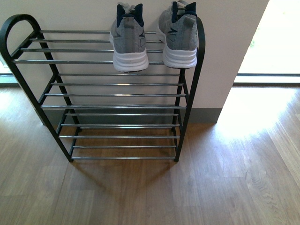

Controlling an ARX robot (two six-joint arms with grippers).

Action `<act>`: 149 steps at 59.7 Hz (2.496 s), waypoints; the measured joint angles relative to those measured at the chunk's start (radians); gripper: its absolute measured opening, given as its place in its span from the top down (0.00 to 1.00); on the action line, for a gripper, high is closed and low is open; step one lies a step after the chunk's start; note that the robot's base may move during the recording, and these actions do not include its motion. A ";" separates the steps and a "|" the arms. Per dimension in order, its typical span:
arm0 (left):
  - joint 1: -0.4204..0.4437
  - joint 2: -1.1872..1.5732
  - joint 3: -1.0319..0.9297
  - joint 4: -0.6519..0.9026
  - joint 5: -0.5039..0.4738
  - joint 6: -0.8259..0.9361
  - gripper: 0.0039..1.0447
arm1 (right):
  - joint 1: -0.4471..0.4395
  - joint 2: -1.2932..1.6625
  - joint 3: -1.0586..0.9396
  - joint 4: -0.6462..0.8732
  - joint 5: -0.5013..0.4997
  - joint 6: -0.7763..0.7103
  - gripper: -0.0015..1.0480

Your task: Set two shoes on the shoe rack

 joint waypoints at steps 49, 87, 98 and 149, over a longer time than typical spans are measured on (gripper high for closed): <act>0.000 0.000 0.000 0.000 0.000 0.000 0.09 | 0.000 -0.001 0.000 -0.001 -0.001 0.000 0.09; 0.000 0.000 0.000 0.000 0.000 0.000 0.09 | 0.000 0.000 0.000 -0.003 0.002 0.000 0.09; 0.000 0.000 0.000 0.000 -0.002 0.000 0.09 | 0.000 -0.002 0.000 -0.004 -0.001 0.000 0.09; 0.000 0.000 0.000 0.000 -0.001 0.000 0.09 | 0.000 -0.002 0.000 -0.005 -0.001 0.000 0.09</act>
